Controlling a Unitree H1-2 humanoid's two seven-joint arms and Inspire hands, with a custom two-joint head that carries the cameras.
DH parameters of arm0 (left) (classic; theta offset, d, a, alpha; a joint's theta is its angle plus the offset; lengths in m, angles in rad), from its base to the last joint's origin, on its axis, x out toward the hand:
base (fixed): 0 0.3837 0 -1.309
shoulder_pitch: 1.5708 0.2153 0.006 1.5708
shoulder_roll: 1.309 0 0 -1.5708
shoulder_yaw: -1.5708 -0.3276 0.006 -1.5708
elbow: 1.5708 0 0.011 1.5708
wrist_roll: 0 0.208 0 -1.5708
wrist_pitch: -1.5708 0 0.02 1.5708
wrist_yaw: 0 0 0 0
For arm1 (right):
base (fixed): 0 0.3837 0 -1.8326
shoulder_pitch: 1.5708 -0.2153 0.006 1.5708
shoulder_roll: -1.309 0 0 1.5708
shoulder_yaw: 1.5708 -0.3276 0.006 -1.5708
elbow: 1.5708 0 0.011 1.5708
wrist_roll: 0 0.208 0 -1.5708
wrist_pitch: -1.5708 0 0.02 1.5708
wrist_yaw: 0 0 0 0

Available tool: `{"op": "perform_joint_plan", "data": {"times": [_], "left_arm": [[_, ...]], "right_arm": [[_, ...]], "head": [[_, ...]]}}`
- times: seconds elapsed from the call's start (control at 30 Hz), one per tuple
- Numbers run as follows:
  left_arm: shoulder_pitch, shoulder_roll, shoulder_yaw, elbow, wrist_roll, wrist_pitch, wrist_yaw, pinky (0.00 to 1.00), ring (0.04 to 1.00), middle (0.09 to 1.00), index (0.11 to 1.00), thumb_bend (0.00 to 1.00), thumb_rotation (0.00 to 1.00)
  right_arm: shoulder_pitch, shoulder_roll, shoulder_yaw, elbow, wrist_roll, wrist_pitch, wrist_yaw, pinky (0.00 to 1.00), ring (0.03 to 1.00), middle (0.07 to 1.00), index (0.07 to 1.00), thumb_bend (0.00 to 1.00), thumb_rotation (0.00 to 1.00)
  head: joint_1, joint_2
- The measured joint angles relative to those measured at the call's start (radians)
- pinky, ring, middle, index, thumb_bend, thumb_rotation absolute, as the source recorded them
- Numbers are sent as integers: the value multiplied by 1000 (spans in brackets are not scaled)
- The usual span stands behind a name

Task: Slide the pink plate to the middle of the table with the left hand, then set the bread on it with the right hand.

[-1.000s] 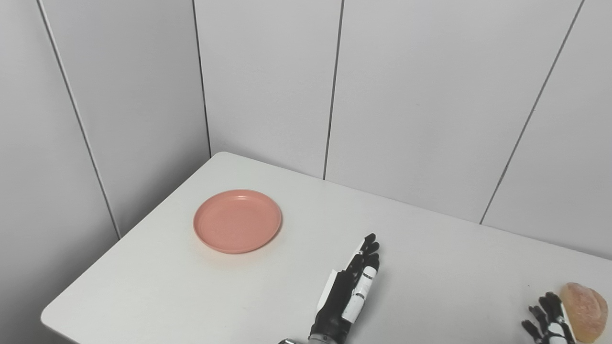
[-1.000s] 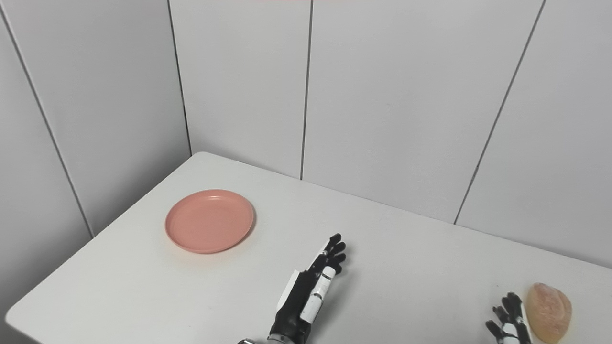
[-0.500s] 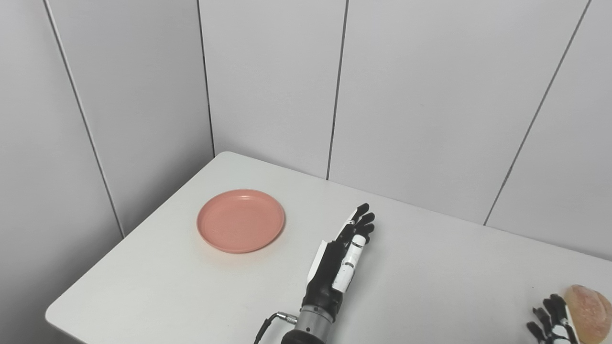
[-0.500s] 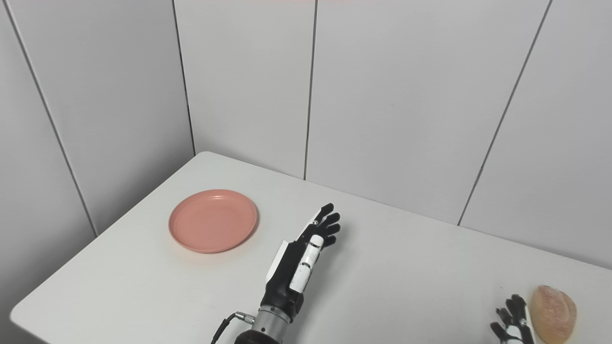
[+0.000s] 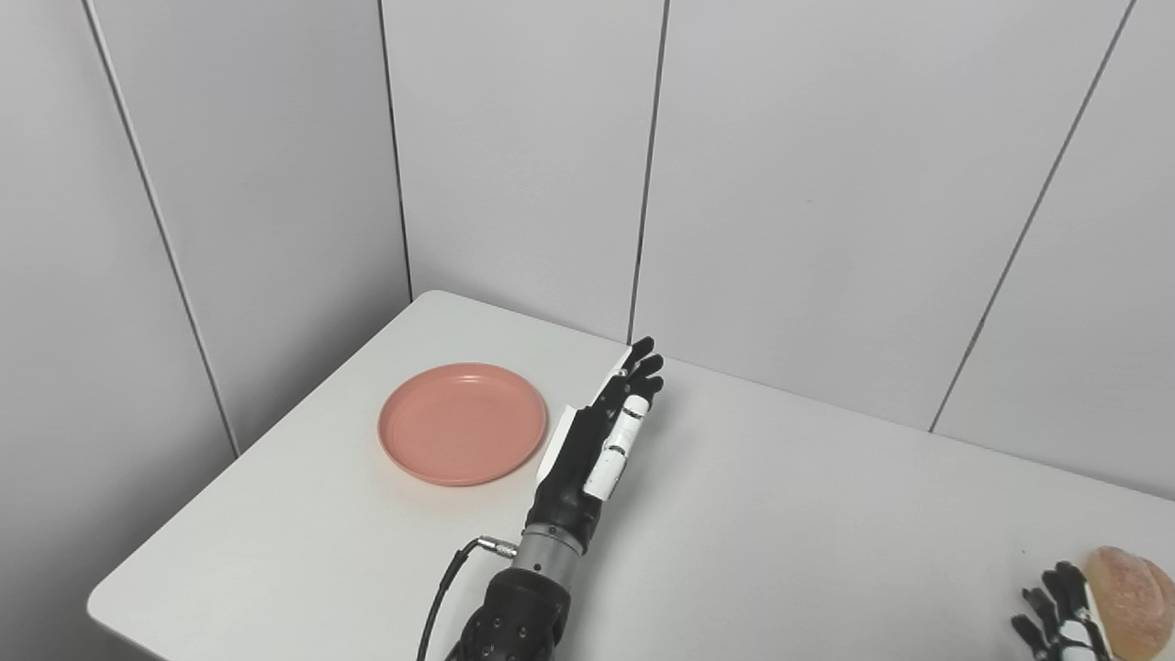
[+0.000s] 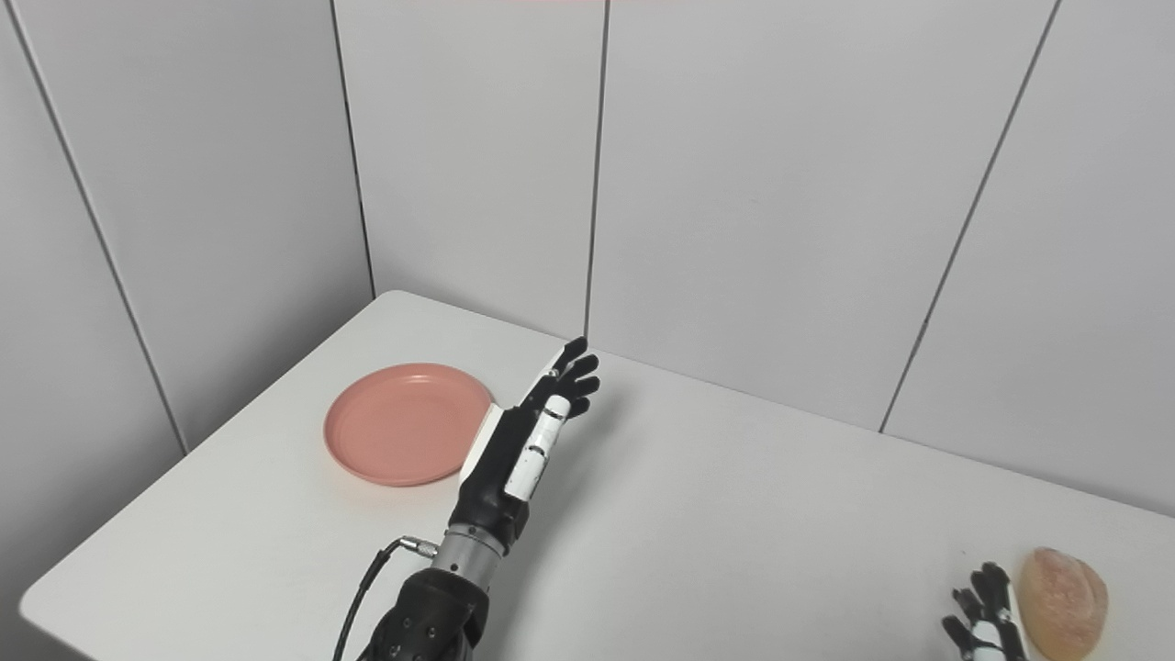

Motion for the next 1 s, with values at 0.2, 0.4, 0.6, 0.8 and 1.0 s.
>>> {"op": "perform_joint_plan", "data": {"times": [0.2, 0.4, 0.6, 0.8, 1.0], "left_arm": [[-32, 36, 50, 6, -33, 5, -1, 918, 906, 933, 921, 461, 1000], [-58, 54, 91, 33, -61, 7, -1, 948, 919, 940, 922, 410, 1000], [-87, 90, 120, 37, -76, 7, 0, 917, 900, 921, 904, 392, 1000], [-108, 109, 173, 43, -88, 18, 15, 907, 897, 922, 910, 419, 1000], [-131, 133, 227, 47, -103, 45, 29, 901, 902, 918, 907, 394, 1000]], "right_arm": [[0, 0, 0, 0, 0, 0, -1, 957, 982, 997, 993, 270, 1000], [0, 1, -1, 0, -4, 0, -2, 963, 981, 998, 992, 252, 1000], [1, 1, -1, -3, -5, 0, -5, 962, 976, 992, 989, 253, 1000], [2, 1, -1, -5, -9, 0, -5, 956, 975, 989, 985, 256, 1000], [1, 1, -1, -4, -15, 0, -6, 959, 977, 990, 987, 256, 1000]], "head": [[3, 3], [6, 3], [12, 8], [20, 5], [21, 5]]}}
